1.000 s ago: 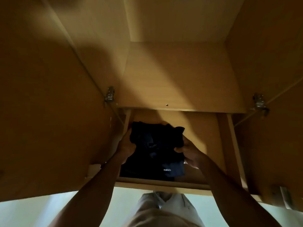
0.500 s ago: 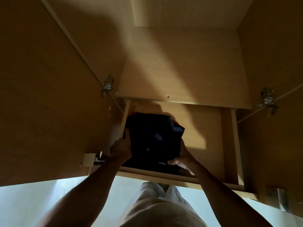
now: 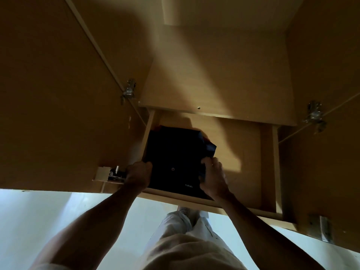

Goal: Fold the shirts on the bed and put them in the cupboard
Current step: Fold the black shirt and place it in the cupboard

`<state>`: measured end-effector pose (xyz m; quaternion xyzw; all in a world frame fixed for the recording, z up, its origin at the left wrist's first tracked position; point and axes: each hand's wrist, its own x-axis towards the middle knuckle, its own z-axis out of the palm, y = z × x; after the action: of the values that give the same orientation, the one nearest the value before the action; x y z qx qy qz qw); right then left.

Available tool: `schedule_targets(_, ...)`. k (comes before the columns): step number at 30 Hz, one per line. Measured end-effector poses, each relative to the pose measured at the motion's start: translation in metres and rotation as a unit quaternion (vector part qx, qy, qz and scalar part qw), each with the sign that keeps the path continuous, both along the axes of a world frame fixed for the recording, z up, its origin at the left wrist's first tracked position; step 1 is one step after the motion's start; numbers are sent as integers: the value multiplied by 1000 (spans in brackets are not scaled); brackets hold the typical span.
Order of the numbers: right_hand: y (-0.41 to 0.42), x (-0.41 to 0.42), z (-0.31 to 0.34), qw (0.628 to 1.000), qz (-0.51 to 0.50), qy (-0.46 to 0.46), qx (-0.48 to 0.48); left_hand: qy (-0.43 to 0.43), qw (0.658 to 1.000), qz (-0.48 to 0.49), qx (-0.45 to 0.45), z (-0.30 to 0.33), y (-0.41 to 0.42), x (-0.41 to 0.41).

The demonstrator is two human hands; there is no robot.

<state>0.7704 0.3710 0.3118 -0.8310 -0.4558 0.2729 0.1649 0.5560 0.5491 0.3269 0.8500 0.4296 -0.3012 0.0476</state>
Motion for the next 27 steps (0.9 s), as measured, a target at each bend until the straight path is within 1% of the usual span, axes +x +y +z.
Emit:
schedule_targets(1,1,-3,-2,999,33,18,-7,-15,1000,17,-13,0,0,1)
schedule_targets(2,4,-6,-4,997,60,36,-35,-30,999,35,-22,1,1,4)
schedule_targets(4,4,-14,-10,992,68,60,-87,-46,997,58,-32,2,1,7)
schedule_targets(7,2,-23,-12,994,19,80,-76,-69,993,84,-53,2,3,7)
schedule_targets(12,-7,-27,-4,992,-62,99,-39,-190,973,99,-86,1,8,8)
schedule_targets(16,-17,-38,7,989,-132,61,-28,-269,951,74,-137,3,-3,10)
schedule_targets(19,-24,-58,19,981,-193,22,-15,-284,940,53,-179,8,-8,7)
schedule_targets(24,-45,-112,44,946,-315,-51,63,-307,930,-49,-197,26,-13,7)
schedule_targets(27,-64,-152,58,915,-383,-63,107,-315,917,-108,-219,41,-25,5)
